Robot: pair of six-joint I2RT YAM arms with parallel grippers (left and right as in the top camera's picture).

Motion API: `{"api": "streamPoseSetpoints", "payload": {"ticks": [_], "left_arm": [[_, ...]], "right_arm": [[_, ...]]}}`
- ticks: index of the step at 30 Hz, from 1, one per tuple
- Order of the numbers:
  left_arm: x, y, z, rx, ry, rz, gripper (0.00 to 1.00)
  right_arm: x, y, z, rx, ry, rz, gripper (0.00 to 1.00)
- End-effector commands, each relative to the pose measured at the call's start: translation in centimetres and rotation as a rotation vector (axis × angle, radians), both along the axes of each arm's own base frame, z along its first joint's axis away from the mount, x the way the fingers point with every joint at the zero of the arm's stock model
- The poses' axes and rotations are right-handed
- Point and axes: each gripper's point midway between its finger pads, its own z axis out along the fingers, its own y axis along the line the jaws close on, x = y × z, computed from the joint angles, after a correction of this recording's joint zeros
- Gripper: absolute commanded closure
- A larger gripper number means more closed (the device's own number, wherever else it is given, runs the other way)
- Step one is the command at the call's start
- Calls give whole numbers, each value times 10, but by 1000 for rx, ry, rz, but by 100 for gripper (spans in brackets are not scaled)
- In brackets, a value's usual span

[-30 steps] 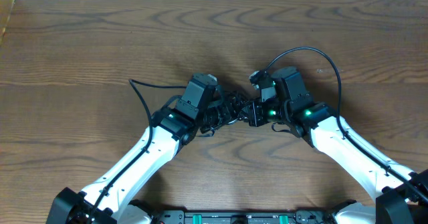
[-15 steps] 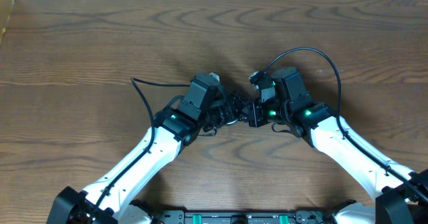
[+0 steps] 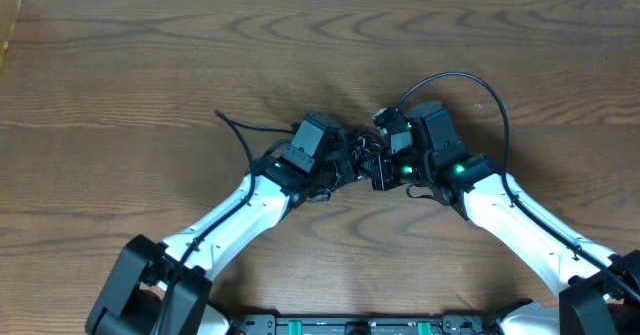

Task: Untangle cables

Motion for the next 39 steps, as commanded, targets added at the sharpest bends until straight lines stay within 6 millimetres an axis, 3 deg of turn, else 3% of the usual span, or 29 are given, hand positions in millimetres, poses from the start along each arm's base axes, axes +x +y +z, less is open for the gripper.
{"api": "streamPoseSetpoints", "payload": {"ticks": [1, 9, 15, 17, 26, 32, 39], "left_arm": [[5, -1, 0, 14, -32, -5, 70], [13, 0, 3, 20, -71, 15, 70], [14, -1, 4, 16, -77, 15, 92], [15, -1, 7, 3, -75, 14, 92], [20, 5, 46, -69, -156, 6, 92], [29, 24, 72, -49, -263, 1, 92], [19, 50, 51, 75, -196, 11, 92]], "right_arm": [[-10, 15, 15, 76, 10, 70, 99], [-12, 15, 13, 74, 15, 72, 99], [-13, 13, 10, 68, 17, 69, 99], [-13, 13, 10, 64, 15, 69, 99], [-13, 10, 5, 48, 16, 61, 99], [-10, 0, -7, -16, 18, 15, 99], [-8, -4, -9, -38, 15, -1, 99]]}}
